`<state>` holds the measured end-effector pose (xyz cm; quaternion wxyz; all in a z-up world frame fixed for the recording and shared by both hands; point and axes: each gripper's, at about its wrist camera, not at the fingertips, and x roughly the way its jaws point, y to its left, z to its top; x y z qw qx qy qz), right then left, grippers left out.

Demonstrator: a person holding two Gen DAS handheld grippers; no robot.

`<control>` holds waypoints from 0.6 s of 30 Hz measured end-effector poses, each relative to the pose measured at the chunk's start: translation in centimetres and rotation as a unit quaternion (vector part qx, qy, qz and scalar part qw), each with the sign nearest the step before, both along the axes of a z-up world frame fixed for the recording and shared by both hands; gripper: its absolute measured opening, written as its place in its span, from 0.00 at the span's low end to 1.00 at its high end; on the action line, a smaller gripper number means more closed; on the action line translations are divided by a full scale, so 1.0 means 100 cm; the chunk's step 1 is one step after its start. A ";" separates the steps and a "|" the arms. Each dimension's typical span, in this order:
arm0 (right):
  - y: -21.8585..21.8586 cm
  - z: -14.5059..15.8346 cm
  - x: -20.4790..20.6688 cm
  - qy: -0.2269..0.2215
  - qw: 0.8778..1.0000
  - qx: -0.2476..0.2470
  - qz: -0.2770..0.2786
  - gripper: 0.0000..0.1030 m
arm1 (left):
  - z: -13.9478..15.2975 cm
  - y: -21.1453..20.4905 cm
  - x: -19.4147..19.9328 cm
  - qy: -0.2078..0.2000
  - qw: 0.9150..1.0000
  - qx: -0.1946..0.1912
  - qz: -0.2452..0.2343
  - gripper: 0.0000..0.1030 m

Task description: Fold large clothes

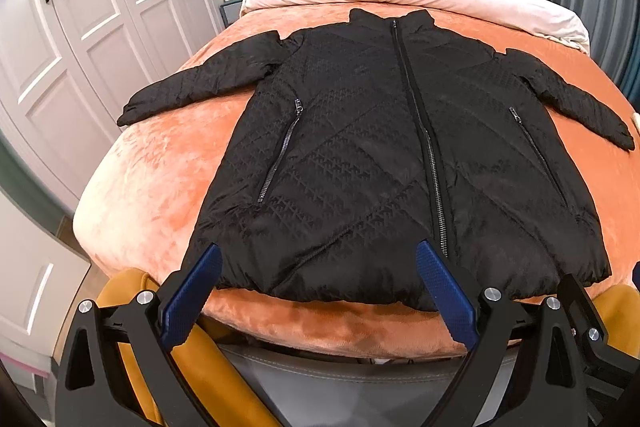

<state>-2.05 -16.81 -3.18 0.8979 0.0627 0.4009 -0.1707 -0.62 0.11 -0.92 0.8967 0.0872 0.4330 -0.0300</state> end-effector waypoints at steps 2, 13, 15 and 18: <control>0.000 -0.001 0.000 0.001 1.000 0.001 -0.001 0.95 | 0.000 0.000 0.000 0.001 1.000 0.000 0.001 0.92; 0.001 -0.003 0.000 0.004 1.000 0.003 -0.002 0.95 | -0.002 0.003 0.000 0.002 1.000 -0.001 0.002 0.92; 0.000 -0.003 0.000 0.004 1.000 0.004 -0.002 0.95 | -0.003 0.004 0.000 0.002 1.000 -0.002 0.002 0.92; 0.001 -0.005 0.000 0.006 1.000 0.005 -0.002 0.95 | -0.003 0.004 -0.001 0.002 1.000 -0.002 0.002 0.92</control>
